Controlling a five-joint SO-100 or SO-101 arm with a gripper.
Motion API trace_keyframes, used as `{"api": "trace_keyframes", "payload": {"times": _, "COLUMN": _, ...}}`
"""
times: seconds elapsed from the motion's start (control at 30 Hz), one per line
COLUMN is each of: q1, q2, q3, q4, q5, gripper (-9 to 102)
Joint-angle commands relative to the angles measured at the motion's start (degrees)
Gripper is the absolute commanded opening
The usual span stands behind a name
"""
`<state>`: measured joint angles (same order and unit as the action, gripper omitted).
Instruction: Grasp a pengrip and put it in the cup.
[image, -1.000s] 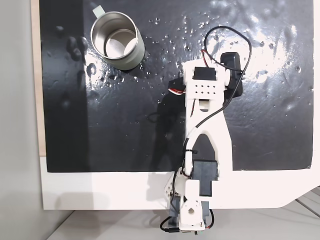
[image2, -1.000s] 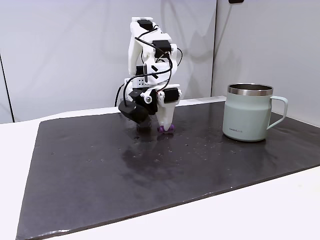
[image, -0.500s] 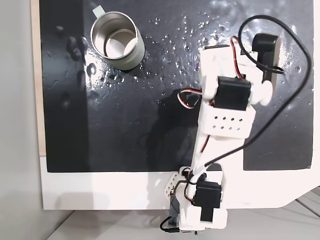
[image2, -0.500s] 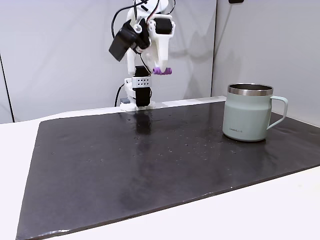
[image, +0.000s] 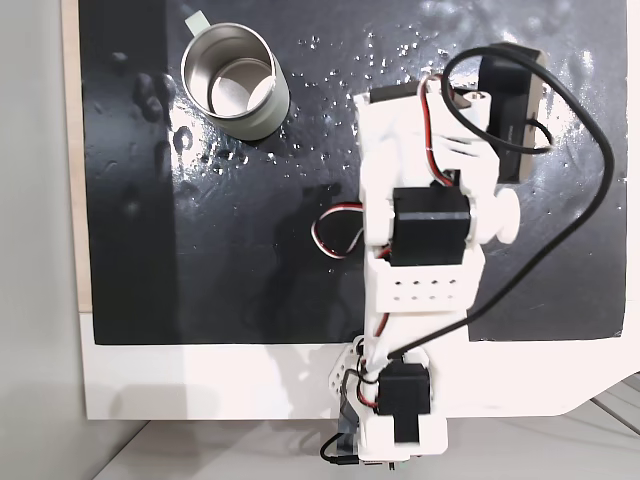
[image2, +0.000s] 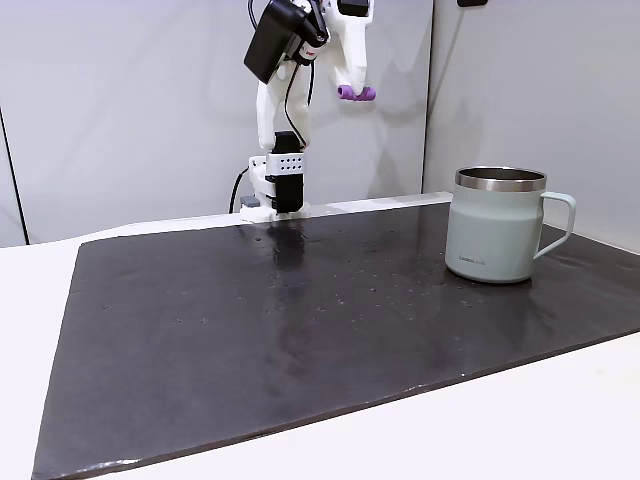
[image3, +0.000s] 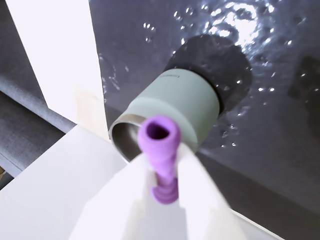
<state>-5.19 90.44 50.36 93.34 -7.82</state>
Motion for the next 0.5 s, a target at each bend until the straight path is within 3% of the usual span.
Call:
{"api": "trace_keyframes", "payload": {"times": 0.0, "q1": -3.16, "q2": -3.08, "q3": -8.09, "q4": 0.26, "q5": 1.58, "gripper": 0}}
{"api": "trace_keyframes", "payload": {"times": 0.47, "q1": -14.94, "q2": -24.96, "q3": -30.59, "q4": -0.79, "q5": 6.77, "gripper": 0}}
